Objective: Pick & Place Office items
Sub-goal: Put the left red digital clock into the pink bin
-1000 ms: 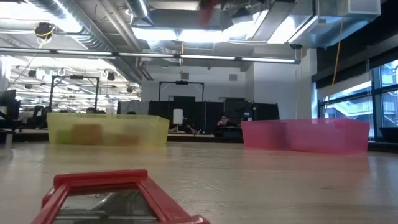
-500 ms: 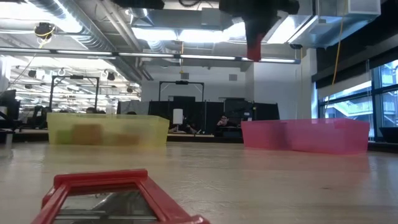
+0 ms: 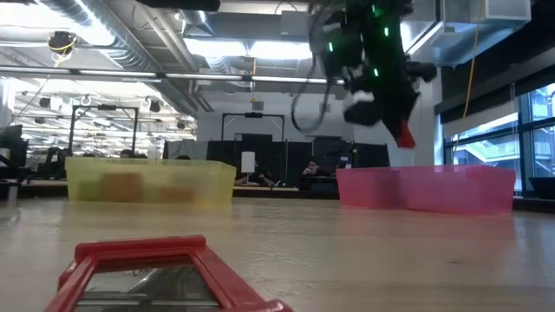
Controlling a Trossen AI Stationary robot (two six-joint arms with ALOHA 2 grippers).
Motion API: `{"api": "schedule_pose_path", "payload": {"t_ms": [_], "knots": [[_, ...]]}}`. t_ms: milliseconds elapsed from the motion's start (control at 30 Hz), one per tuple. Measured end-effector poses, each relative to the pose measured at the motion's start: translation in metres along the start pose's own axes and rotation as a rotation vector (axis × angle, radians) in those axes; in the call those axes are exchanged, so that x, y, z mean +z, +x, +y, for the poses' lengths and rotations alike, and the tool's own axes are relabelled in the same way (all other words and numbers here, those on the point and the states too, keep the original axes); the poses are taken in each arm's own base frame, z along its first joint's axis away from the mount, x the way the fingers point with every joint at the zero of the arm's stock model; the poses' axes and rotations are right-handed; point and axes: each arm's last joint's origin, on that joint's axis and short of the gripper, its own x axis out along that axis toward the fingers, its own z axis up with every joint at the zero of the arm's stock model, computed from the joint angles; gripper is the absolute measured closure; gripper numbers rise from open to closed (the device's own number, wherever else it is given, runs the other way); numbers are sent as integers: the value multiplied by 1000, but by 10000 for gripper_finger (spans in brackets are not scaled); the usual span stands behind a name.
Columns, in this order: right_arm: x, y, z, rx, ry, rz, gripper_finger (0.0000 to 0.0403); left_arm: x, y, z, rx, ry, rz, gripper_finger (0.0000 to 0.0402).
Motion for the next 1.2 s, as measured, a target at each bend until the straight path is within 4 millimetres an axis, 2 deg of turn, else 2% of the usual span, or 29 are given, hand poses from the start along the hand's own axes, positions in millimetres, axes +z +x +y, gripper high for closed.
{"api": "schedule_pose_path", "payload": {"t_ms": [167, 400, 867, 1000, 1200], "knots": [[-7, 36, 7, 20, 11, 84, 332, 0, -4, -1, -13, 1, -8, 171], [-13, 61, 22, 136, -18, 97, 331, 0, -5, -1, -14, -2, -9, 174], [-15, 64, 24, 126, -101, 65, 320, 0, -5, -1, -14, -24, -8, 171], [-16, 64, 25, 154, -112, 93, 295, 0, -5, -1, -14, -25, -8, 173], [-16, 64, 25, 165, -108, 105, 233, 0, -5, -1, -14, -24, -8, 172]]}}
